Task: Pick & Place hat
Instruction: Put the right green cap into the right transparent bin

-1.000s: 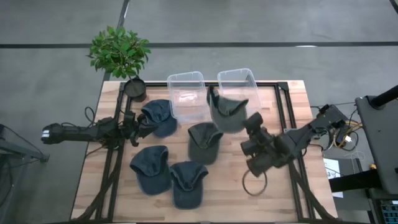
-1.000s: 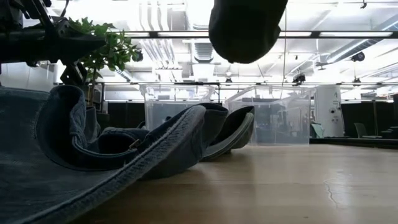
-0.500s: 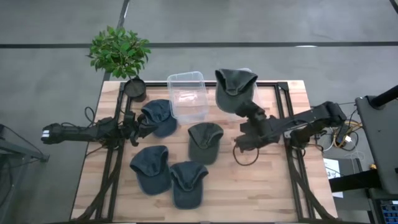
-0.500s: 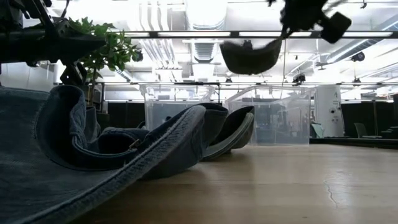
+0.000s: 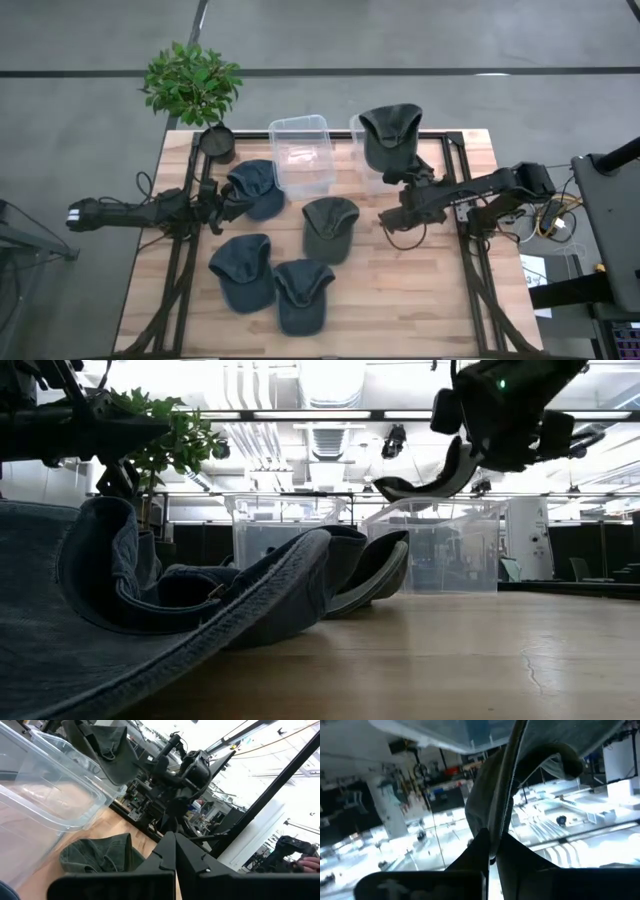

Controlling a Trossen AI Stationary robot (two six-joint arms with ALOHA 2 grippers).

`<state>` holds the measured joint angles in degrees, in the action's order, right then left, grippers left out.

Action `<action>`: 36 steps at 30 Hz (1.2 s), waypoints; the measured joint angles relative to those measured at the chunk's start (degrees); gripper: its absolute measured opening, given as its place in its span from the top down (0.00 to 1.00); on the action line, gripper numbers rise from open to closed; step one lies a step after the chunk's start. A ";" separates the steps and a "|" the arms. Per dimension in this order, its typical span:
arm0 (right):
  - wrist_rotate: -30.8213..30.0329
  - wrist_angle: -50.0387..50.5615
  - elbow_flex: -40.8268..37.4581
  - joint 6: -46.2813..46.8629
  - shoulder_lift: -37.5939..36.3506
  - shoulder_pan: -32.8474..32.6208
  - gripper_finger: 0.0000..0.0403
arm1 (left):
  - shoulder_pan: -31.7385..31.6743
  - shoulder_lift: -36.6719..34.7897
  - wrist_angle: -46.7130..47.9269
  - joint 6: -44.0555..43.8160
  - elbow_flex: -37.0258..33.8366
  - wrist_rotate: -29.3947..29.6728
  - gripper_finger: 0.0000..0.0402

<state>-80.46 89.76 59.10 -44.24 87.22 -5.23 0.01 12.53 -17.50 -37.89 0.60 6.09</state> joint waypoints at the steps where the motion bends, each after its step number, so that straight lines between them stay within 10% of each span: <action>1: -0.54 -0.03 -0.30 -0.39 0.00 0.23 0.97 | 0.00 0.00 0.00 0.00 0.00 0.00 1.00; 23: 2.68 -8.19 -0.82 -0.52 0.14 0.59 0.96 | 0.01 -0.02 -0.96 0.32 0.00 1.92 1.00; 36: 1.76 -12.55 0.58 0.62 -0.17 1.07 0.75 | 0.02 0.00 -0.87 0.76 0.00 1.90 1.00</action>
<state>-78.70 77.21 59.67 -43.61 87.05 -4.16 0.03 12.53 -18.37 -37.12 0.60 7.99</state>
